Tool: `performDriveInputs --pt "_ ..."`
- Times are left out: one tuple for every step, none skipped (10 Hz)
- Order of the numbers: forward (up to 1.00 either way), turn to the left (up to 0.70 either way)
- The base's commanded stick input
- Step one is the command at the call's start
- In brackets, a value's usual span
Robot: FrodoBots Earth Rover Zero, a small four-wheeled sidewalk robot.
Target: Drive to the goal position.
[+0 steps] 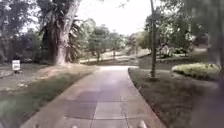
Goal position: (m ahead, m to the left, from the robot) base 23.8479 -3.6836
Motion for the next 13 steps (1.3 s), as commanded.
performDriveInputs --pt "1.00 0.00" --pt "0.92 0.00" --pt "0.85 0.00" --pt "0.85 0.00" --pt "0.85 0.00" --pt "0.85 0.00" --pt "0.85 0.00" --pt "0.85 -0.01" --pt "0.85 -0.03" --pt "0.85 -0.07" --pt "0.85 -0.23" --pt "0.85 -0.33" --pt "0.85 -0.24"
